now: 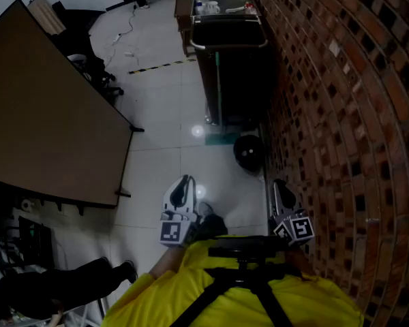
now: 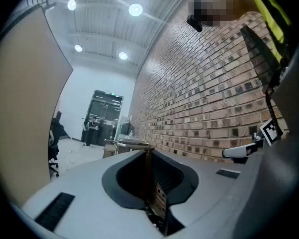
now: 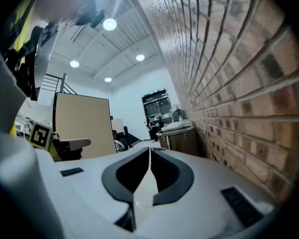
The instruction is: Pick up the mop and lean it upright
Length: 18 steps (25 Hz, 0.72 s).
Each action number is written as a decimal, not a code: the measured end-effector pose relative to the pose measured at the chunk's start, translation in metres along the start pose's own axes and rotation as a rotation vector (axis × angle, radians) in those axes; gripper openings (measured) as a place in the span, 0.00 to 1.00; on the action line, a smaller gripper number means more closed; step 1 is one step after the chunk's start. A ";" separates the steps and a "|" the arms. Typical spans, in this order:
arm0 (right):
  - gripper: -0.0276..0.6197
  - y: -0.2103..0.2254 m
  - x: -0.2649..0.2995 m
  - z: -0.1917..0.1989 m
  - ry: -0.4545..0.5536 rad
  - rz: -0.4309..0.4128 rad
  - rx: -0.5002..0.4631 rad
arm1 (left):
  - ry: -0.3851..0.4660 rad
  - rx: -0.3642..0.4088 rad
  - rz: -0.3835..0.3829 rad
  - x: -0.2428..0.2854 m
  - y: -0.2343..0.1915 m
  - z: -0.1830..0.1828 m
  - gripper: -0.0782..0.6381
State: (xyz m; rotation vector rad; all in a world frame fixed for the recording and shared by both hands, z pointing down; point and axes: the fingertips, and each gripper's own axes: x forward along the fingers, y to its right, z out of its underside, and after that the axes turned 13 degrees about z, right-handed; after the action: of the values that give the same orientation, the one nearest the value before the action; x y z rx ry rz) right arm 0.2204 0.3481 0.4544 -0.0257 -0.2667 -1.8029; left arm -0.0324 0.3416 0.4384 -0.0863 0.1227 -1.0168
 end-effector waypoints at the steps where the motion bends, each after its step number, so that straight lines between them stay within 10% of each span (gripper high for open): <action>1: 0.11 -0.014 0.023 -0.002 0.002 -0.012 -0.008 | 0.005 0.022 0.019 0.007 -0.022 -0.008 0.12; 18: 0.23 -0.069 0.383 0.007 -0.066 0.084 -0.049 | -0.137 -0.003 0.041 0.163 -0.264 0.012 0.11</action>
State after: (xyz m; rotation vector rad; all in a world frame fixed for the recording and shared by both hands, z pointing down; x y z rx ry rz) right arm 0.0579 -0.0009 0.5106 -0.1293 -0.2651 -1.7270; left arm -0.1686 0.0649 0.4743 -0.1548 0.0011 -0.9665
